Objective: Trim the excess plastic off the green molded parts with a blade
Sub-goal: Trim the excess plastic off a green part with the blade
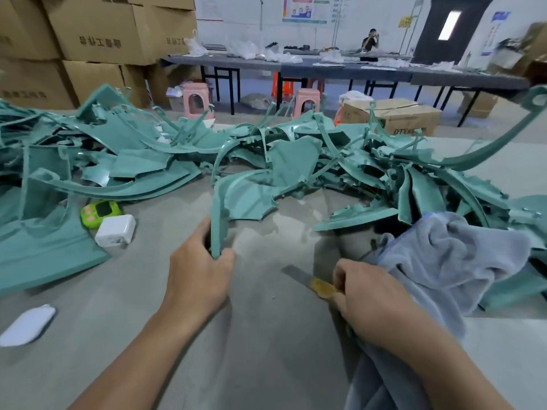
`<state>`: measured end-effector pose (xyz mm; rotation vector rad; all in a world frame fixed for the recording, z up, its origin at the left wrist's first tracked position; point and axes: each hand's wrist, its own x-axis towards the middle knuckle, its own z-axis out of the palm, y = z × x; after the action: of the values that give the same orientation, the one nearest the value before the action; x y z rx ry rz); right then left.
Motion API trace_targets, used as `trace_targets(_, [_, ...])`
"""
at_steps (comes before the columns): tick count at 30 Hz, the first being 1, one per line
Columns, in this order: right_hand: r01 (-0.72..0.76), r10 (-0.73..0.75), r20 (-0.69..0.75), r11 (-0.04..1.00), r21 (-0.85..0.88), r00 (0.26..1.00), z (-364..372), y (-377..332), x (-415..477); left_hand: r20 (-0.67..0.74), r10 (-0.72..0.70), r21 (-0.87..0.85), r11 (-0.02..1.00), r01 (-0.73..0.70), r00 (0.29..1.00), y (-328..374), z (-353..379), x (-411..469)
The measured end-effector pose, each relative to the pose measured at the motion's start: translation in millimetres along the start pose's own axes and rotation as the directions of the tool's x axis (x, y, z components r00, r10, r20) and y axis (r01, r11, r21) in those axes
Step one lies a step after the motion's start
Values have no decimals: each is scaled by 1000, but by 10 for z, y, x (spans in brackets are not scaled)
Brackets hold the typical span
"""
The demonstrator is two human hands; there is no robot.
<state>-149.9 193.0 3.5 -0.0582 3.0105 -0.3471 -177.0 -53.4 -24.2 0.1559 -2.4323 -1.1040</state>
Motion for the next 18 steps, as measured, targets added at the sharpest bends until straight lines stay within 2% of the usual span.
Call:
trace_targets(2, [40, -40, -8, 998, 42, 999, -9, 60, 11, 14, 51, -23, 998, -50, 999, 22, 33, -29])
trace_targets(3, [52, -44, -84, 993, 105, 996, -7, 75, 11, 2, 96, -44, 994, -96, 995, 34, 26, -55])
trace_targets(4, [73, -22, -222, 972, 224, 975, -5, 96, 19, -22, 154, -74, 985, -155, 988, 55, 3, -81])
trace_targets(5, [121, 38, -387, 918, 378, 921, -10, 117, 32, -55, 228, -105, 967, -233, 972, 79, -27, -97])
trace_targets(6, [202, 131, -532, 829, 522, 836, -31, 142, 49, -85, 312, -130, 938, -321, 946, 106, -51, -113])
trace_targets(7, [307, 206, -620, 725, 616, 757, -66, 167, 64, -99, 376, -147, 910, -387, 921, 111, -59, -127])
trace_targets(8, [396, 245, -653, 628, 670, 716, -93, 180, 78, -83, 402, -161, 898, -411, 912, 104, -56, -135])
trace_targets(9, [455, 253, -654, 542, 706, 713, -102, 182, 87, -31, 385, -169, 908, -384, 922, 92, -44, -130])
trace_targets(11, [491, 195, -612, 435, 754, 766, -50, 150, 83, 146, 268, -122, 960, -251, 952, 60, 16, -94])
trace_targets(12, [471, 156, -580, 437, 767, 799, -4, 121, 83, 207, 212, -58, 977, -204, 955, 44, 44, -79])
trace_targets(14, [406, 85, -518, 518, 753, 851, 85, 49, 74, 243, 165, 43, 983, -181, 956, 16, 66, -36])
trace_targets(16, [393, 9, -487, 577, 716, 873, 142, -25, 53, 266, 161, 56, 982, -182, 950, 10, 54, -19])
trace_targets(18, [386, -31, -460, 595, 705, 887, 186, -92, 13, 284, 166, 39, 982, -184, 944, 7, 57, -41])
